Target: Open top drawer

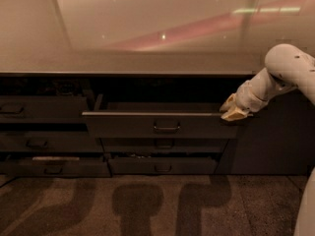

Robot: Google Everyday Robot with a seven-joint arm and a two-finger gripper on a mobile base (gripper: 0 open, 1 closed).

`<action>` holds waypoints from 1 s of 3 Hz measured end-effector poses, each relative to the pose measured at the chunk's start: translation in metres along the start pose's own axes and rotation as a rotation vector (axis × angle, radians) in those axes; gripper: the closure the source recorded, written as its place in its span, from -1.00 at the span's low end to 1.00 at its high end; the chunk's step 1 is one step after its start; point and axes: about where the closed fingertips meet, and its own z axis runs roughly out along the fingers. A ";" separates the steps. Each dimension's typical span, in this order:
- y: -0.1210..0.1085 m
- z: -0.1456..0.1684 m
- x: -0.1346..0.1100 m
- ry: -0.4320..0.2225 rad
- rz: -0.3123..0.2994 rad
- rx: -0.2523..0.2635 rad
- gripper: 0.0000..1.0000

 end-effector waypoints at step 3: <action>0.009 -0.013 0.004 0.010 -0.044 0.035 1.00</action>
Offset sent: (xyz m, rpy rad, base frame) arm -0.2822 -0.0370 -0.1962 0.0177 0.0083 0.2986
